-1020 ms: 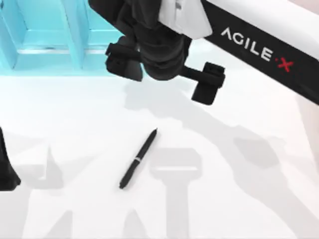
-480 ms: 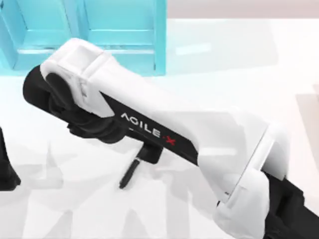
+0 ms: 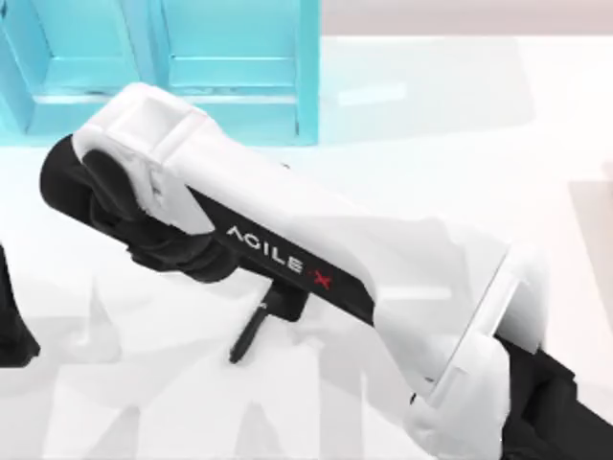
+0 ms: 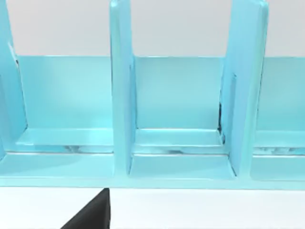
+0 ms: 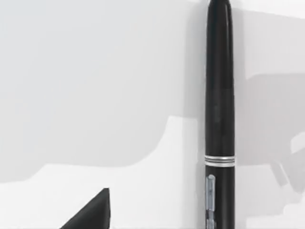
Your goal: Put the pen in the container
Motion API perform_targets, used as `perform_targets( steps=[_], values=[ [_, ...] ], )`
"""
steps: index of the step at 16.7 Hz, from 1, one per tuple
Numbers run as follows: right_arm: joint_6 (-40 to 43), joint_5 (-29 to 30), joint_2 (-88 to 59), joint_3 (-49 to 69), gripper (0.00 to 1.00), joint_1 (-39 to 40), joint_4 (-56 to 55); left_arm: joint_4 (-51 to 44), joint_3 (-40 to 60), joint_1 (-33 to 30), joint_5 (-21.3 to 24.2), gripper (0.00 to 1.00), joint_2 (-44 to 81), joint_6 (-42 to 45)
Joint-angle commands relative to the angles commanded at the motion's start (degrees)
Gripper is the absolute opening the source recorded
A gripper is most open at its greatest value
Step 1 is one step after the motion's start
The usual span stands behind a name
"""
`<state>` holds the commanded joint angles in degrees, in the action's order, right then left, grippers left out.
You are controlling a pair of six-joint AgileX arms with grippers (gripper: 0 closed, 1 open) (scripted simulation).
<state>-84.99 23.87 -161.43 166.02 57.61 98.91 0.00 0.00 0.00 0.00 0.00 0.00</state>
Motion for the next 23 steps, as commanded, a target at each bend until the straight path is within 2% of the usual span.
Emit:
perform_targets(
  steps=[4,12,19,23],
  values=[
    [1.2,0.1,1.7,-6.5,1.0,-0.8,-5.6,0.0,0.0,0.0,0.0,1.0,0.0,0.0],
    [4.2,0.2,8.2,-34.4,1.0,-3.6,-27.7,0.0,0.0,0.0,0.0,1.0,0.0,0.0],
    [4.7,0.2,8.9,-38.2,1.0,-4.1,-31.3,0.0,0.0,0.0,0.0,1.0,0.0,0.0],
    [4.7,0.2,8.9,-38.2,0.7,-4.1,-31.3,0.0,0.0,0.0,0.0,1.0,0.0,0.0]
  ],
)
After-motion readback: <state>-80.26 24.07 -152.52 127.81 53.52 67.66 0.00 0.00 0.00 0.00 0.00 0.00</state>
